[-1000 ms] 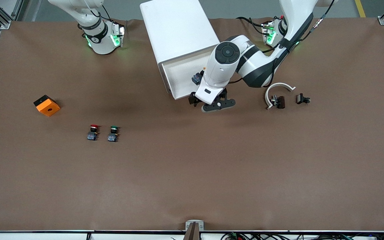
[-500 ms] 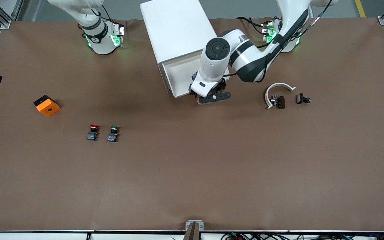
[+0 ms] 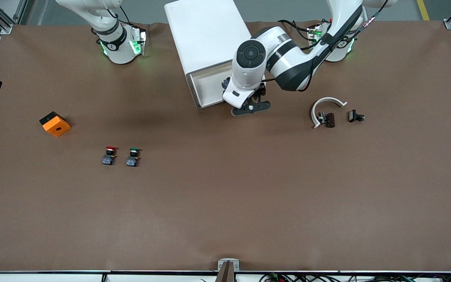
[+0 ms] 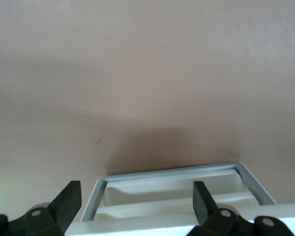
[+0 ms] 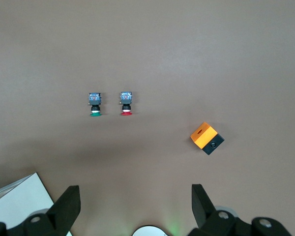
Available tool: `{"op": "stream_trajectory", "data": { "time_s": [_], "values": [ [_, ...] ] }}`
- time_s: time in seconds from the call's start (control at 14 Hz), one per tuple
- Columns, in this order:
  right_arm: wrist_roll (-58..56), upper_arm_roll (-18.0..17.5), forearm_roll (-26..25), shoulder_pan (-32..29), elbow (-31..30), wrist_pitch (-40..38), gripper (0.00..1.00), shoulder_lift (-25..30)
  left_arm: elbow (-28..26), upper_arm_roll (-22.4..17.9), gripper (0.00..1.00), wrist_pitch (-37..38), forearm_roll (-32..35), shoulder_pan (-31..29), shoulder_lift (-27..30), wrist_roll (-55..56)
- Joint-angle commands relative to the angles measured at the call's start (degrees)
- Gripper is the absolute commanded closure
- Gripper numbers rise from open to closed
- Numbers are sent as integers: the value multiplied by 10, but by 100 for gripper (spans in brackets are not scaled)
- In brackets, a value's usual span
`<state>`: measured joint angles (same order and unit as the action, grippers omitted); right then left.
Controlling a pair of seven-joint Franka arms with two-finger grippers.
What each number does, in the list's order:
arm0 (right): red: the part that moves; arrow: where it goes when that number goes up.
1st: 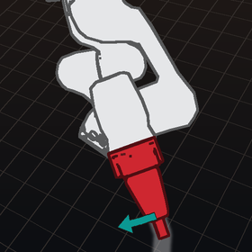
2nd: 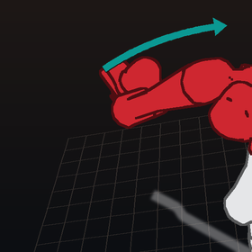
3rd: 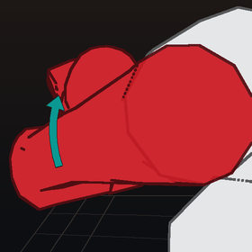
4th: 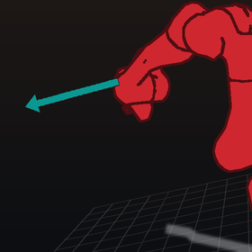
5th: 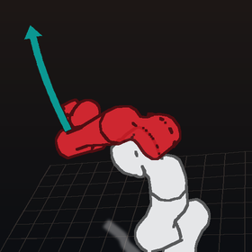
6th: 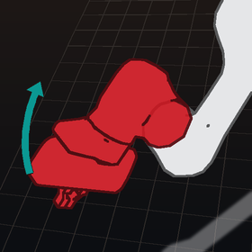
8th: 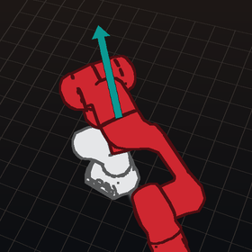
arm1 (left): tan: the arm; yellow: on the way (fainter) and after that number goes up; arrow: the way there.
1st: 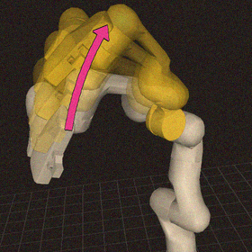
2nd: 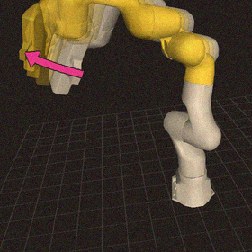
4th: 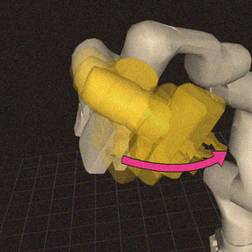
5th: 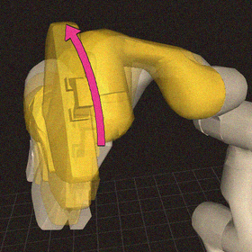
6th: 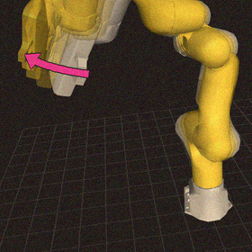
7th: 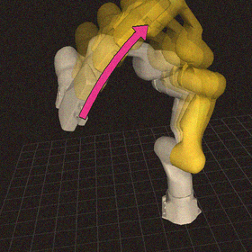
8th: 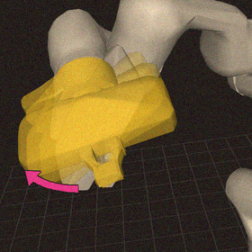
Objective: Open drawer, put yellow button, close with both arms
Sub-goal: 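Push the drawer into the cabinet with the left gripper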
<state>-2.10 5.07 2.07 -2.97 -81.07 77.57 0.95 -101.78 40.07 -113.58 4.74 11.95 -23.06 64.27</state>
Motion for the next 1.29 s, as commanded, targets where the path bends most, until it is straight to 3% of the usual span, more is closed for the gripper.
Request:
{"op": "stream_trajectory", "data": {
  "time_s": [0.0, 0.36, 1.21],
  "values": [
    [-18, -1, -13, 9, -66, 38, 0, 49, 5, 17, 0, 16, -29, -4, 5, 9],
    [-31, -1, -38, 14, -90, 57, 0, 66, 4, 20, 0, 16, -45, 8, 2, 10],
    [-31, 1, -39, 12, -93, 58, 0, 67, 15, 31, 0, 15, -100, 28, -22, 73]
  ]
}}
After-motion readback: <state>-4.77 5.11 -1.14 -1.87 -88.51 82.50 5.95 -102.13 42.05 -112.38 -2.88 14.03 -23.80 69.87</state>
